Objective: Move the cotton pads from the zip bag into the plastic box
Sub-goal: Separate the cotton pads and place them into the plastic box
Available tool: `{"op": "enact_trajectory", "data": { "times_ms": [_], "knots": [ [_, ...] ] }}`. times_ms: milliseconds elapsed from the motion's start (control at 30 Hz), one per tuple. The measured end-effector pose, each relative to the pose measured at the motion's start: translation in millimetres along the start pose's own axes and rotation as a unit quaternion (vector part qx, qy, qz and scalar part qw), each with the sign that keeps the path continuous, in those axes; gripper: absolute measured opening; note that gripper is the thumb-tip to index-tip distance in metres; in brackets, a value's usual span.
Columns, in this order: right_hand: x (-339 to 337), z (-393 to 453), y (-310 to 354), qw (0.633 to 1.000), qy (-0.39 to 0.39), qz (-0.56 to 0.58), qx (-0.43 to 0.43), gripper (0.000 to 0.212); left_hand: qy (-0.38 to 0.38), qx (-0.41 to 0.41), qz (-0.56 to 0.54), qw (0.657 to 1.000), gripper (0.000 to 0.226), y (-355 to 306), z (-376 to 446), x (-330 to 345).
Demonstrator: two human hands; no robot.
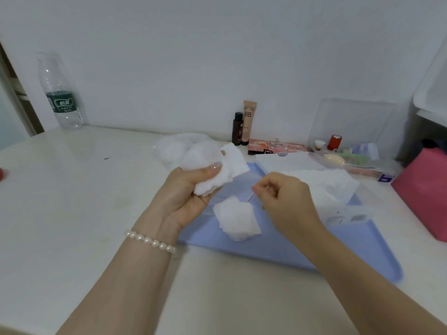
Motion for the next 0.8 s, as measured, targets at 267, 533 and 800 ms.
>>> {"op": "enact_trajectory", "data": {
  "times_ms": [267,533,800],
  "knots": [
    [46.5,-17.9,-13.0,0.979,0.132,-0.150,0.029,0.059,-0.015,-0.016,-0.005,1.000,0.037,0.2,1.1,-5.8],
    [49.9,-16.3,-15.1,0.975,0.147,-0.167,0.018,0.064,-0.019,-0.024,-0.018,0.999,0.035,1.3,2.3,-6.8],
    [42.0,-13.2,-10.6,0.986,0.110,-0.118,-0.049,0.053,-0.016,-0.029,-0.015,0.999,0.033,2.8,1.1,-5.6]
  ]
}}
Point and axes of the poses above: each hand's wrist, its own z-axis towards the middle knuckle, its own x-axis out of the palm, y = z × x, the point moved 7 cm from there along z, towards the middle knuckle, and after that the axes turned 7 degrees about x, right-handed, at the moved point
